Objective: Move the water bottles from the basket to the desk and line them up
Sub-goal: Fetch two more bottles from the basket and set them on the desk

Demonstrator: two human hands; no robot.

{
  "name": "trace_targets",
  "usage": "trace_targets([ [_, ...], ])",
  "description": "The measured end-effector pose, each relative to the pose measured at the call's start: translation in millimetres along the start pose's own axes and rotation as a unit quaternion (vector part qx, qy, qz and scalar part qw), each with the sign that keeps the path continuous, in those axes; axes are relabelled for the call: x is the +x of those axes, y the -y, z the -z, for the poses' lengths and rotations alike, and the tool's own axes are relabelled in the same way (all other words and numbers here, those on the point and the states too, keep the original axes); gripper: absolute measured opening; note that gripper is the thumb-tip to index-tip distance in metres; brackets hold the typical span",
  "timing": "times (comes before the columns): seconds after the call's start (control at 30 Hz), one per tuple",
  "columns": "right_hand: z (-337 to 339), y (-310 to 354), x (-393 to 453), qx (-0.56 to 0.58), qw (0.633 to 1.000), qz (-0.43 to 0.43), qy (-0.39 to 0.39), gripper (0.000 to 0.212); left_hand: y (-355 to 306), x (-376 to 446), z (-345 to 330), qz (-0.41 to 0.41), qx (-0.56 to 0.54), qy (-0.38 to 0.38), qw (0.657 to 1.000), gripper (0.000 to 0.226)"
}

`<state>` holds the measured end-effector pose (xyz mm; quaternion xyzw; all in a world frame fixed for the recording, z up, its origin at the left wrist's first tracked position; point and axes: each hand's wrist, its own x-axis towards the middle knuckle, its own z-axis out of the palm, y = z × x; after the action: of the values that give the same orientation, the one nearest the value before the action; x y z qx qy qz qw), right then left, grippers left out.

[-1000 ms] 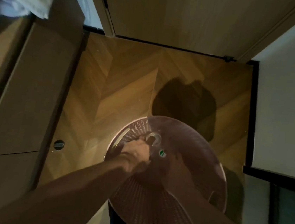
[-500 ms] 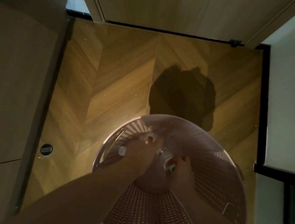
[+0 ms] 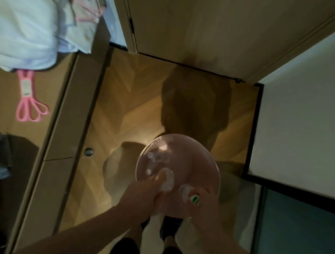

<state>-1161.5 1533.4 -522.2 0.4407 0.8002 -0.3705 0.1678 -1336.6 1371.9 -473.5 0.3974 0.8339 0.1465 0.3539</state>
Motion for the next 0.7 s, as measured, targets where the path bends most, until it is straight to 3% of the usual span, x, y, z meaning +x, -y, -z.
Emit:
trace_targets([
  [0.1, 59, 60, -52, -0.007, 0.999, 0.050, 0.014, 0.041, -35, -61, 59, 0.020, -0.014, -0.028, 0.999, 0.049],
  [0.23, 114, 132, -113, -0.034, 0.992, 0.108, 0.050, 0.021, -75, -139, 125, 0.034, -0.051, -0.073, 0.995, 0.044],
  [0.33, 142, 174, -148, -0.073, 0.983, 0.154, 0.071, 0.010, -94, -188, 146, 0.079, -0.093, -0.115, 0.986, 0.045],
  [0.43, 162, 200, -177, -0.092, 0.971, 0.214, 0.063, 0.015, -104, -231, 156, 0.142, -0.076, -0.167, 0.973, 0.052],
  [0.53, 180, 218, -203, -0.142, 0.934, 0.318, 0.076, 0.026, -123, -272, 164, 0.173, -0.102, -0.231, 0.952, 0.031],
  [0.7, 196, 243, -234, -0.186, 0.895, 0.372, 0.160, 0.008, -166, -342, 154, 0.250, -0.137, -0.376, 0.882, 0.024],
])
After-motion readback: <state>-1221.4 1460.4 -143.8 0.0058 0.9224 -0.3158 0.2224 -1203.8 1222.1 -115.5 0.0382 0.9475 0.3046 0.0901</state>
